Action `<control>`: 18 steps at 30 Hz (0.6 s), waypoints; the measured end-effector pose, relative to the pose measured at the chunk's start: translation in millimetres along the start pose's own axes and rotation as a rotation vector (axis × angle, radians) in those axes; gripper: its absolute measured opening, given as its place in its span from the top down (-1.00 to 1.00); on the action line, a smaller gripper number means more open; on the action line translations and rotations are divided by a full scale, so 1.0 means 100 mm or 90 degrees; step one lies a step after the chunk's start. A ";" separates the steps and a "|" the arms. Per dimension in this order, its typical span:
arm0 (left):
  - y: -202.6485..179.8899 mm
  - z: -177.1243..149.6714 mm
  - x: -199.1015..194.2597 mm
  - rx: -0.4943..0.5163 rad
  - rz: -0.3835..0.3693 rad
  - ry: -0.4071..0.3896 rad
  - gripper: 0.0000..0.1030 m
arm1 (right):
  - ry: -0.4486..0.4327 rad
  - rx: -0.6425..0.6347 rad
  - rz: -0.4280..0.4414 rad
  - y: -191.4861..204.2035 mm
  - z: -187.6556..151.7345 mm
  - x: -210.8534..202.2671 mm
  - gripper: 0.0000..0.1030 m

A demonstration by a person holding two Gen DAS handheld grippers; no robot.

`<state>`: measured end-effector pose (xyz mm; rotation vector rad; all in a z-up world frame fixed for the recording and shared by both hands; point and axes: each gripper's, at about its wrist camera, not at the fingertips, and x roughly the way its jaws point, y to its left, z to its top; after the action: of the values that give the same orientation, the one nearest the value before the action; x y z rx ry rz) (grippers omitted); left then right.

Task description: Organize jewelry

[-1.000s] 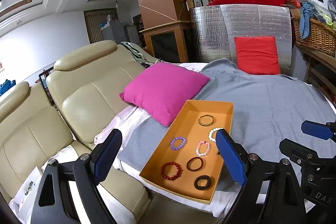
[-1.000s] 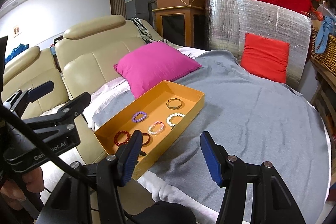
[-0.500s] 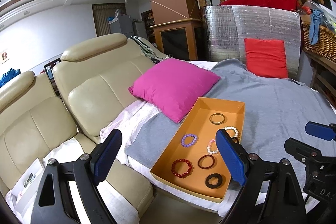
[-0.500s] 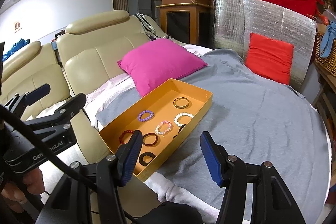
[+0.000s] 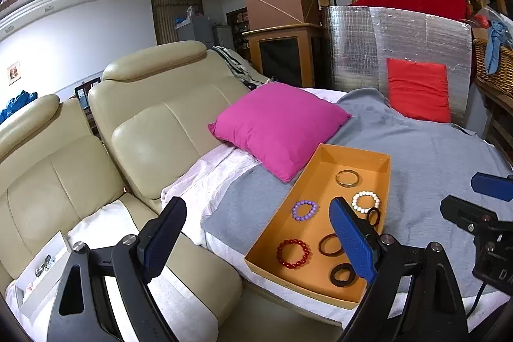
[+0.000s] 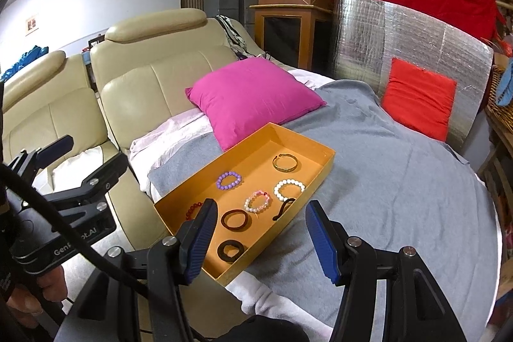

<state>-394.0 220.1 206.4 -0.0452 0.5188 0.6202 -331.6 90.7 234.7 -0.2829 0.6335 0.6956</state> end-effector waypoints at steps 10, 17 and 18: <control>0.07 -0.01 0.17 -0.007 0.020 0.018 -0.76 | 0.022 -0.022 0.011 0.07 0.14 0.26 -0.19; -0.28 0.04 0.23 0.033 -0.024 0.014 -0.76 | 0.006 0.007 0.017 -0.22 0.13 0.39 -0.19; -0.46 0.06 0.24 0.051 -0.052 0.017 -0.76 | 0.002 0.019 0.008 -0.34 0.12 0.39 -0.19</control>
<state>-349.3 196.8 195.1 0.0021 0.5641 0.5198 -280.1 90.3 221.0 -0.2525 0.6489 0.6975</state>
